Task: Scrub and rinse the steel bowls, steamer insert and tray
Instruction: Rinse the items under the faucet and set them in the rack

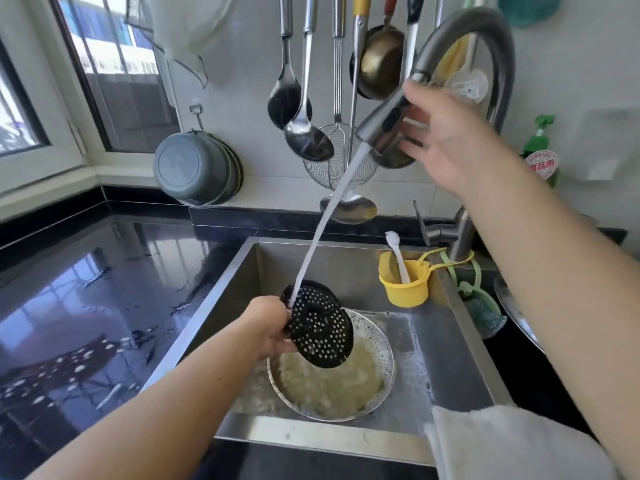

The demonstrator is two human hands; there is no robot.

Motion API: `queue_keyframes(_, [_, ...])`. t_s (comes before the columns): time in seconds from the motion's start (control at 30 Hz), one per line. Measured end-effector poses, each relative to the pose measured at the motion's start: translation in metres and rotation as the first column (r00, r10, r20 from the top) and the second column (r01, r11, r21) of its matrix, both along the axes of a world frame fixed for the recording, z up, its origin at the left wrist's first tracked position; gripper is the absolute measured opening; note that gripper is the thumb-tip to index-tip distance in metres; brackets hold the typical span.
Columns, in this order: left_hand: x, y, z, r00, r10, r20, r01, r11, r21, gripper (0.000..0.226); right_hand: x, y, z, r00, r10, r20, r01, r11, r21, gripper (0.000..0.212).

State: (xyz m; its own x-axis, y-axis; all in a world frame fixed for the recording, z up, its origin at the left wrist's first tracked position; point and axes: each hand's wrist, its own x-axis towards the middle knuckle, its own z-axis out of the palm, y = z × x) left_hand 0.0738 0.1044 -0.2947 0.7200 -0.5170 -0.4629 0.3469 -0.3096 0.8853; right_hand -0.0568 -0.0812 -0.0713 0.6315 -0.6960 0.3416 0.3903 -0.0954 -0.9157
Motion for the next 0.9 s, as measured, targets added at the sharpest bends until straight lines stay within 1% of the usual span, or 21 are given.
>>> queue_keyframes(0.07, [-0.002, 0.0, 0.003, 1.0, -0.003, 0.03, 0.003, 1.0, 0.008, 0.036, 0.013, 0.0, 0.008, 0.995, -0.096, 0.036, 0.095, 0.995, 0.037, 0.017])
queue_keyframes(0.1, [-0.003, 0.001, 0.004, 0.999, -0.003, 0.043, 0.003, 1.0, 0.012, 0.035, 0.017, -0.001, 0.01, 0.988, -0.149, 0.04, 0.148, 0.989, 0.023, 0.015])
queue_keyframes(0.17, [-0.003, 0.003, 0.003, 0.998, -0.006, 0.066, 0.004, 1.0, 0.026, 0.033, 0.02, -0.003, 0.007, 0.963, -0.268, -0.007, 0.267, 0.96, -0.083, 0.012])
queue_keyframes(0.23, [-0.001, 0.005, 0.001, 0.997, -0.004, 0.077, 0.001, 0.999, 0.043, 0.033, 0.016, 0.001, -0.001, 0.936, -0.339, -0.09, 0.315, 0.925, -0.212, 0.009])
queue_keyframes(0.3, [-0.001, 0.007, -0.001, 0.997, 0.013, 0.077, -0.016, 0.999, 0.044, 0.031, 0.01, 0.007, -0.021, 0.903, -0.384, -0.193, 0.307, 0.891, -0.334, 0.009])
queue_keyframes(0.33, [-0.002, 0.007, -0.001, 0.997, 0.022, 0.074, -0.025, 0.999, 0.04, 0.03, 0.009, 0.01, -0.034, 0.892, -0.383, -0.24, 0.283, 0.886, -0.366, 0.009])
queue_keyframes(0.47, [-0.009, 0.007, -0.002, 0.997, 0.021, 0.072, -0.022, 1.0, 0.022, 0.025, 0.015, 0.023, -0.077, 0.872, -0.329, -0.363, 0.186, 0.908, -0.377, 0.015])
queue_keyframes(0.53, [-0.012, 0.007, -0.003, 0.998, 0.009, 0.062, -0.011, 1.0, 0.022, 0.026, 0.025, 0.029, -0.085, 0.868, -0.321, -0.379, 0.172, 0.91, -0.377, 0.016])
queue_keyframes(0.6, [-0.011, 0.006, -0.006, 0.999, -0.003, 0.048, 0.002, 1.0, 0.016, 0.026, 0.034, 0.03, -0.089, 0.856, -0.352, -0.379, 0.185, 0.893, -0.411, 0.019])
queue_keyframes(0.73, [-0.01, 0.006, -0.009, 1.0, -0.001, 0.022, 0.001, 1.0, -0.016, 0.026, 0.036, 0.024, -0.094, 0.785, -0.489, -0.38, 0.264, 0.819, -0.509, 0.025])
queue_keyframes(0.83, [-0.014, 0.006, -0.004, 1.0, 0.02, 0.014, -0.02, 0.999, -0.042, 0.026, 0.022, 0.014, -0.099, 0.72, -0.568, -0.398, 0.246, 0.746, -0.619, 0.026])
queue_keyframes(0.87, [-0.014, 0.005, -0.004, 0.999, 0.034, 0.014, -0.033, 0.998, -0.057, 0.028, 0.017, 0.011, -0.099, 0.695, -0.589, -0.413, 0.229, 0.725, -0.649, 0.027])
queue_keyframes(0.9, [-0.014, 0.004, -0.003, 0.999, 0.048, 0.019, -0.046, 0.996, -0.07, 0.035, 0.013, 0.009, -0.098, 0.684, -0.587, -0.433, 0.21, 0.727, -0.653, 0.027])
